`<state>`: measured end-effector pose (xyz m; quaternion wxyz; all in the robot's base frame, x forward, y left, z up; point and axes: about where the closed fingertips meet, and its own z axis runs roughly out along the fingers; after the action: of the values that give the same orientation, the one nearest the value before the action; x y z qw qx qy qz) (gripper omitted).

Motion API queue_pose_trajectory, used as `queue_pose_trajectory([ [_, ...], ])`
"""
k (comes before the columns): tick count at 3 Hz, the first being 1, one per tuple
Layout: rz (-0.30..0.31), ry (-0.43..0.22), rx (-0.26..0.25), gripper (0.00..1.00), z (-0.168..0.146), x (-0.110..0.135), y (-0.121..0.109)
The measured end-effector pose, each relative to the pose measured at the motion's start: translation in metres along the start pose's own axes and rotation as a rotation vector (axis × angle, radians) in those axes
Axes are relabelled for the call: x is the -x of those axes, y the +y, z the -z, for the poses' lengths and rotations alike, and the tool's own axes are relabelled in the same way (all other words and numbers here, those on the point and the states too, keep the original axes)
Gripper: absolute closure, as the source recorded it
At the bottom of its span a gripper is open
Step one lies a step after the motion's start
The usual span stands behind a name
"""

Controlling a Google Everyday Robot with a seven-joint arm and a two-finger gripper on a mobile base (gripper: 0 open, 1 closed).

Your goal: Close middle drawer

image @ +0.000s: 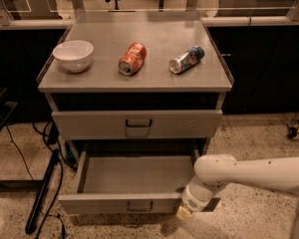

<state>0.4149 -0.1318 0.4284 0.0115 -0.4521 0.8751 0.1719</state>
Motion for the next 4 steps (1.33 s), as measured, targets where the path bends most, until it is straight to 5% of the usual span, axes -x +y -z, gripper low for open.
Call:
queue_pose_trajectory([
  [4,-0.023,0.032,-0.149,1.0,-0.01,0.028,-0.051],
])
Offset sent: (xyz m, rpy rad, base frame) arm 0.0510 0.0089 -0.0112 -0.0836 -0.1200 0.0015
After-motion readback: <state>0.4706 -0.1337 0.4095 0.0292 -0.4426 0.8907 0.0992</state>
